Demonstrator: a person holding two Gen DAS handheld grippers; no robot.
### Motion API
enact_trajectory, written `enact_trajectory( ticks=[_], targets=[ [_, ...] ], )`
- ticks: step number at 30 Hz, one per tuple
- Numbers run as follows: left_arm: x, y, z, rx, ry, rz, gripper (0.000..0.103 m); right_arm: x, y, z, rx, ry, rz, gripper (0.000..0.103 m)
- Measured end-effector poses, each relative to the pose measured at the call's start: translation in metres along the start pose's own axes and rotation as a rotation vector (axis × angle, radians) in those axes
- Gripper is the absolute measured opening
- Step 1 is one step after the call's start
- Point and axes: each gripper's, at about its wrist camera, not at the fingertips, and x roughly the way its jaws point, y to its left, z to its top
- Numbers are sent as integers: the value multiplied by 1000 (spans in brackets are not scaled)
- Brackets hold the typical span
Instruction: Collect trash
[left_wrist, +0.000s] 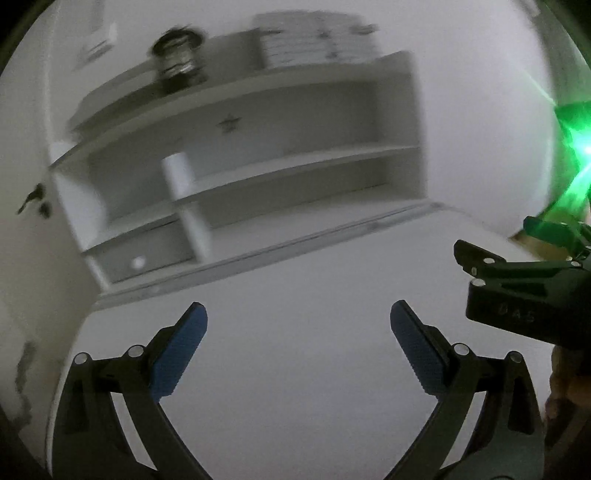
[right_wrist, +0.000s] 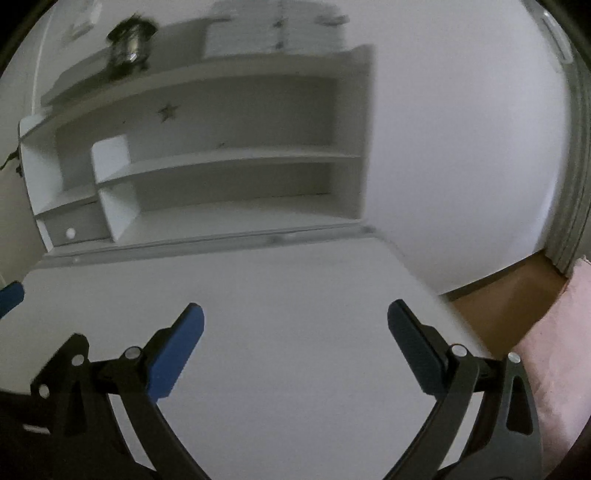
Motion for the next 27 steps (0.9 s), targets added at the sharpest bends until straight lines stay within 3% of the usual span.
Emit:
enact_trajectory(
  ticks=[3, 6, 11, 17, 27],
  targets=[
    [17, 33, -9, -89, 44, 19, 96, 21, 33, -3, 19, 37, 20, 96],
    [29, 56, -16, -115, 58, 56, 96, 26, 45, -10, 10, 39, 11, 96],
    [47, 76, -22, -150, 101, 85, 96, 25, 73, -11, -57, 2, -82, 96],
    [45, 88, -26, -191, 97, 104, 96, 29, 73, -14, -52, 50, -20, 96],
    [46, 84, -26, -157, 102, 112, 96, 36, 60, -13, 30, 73, -39, 96]
  ],
)
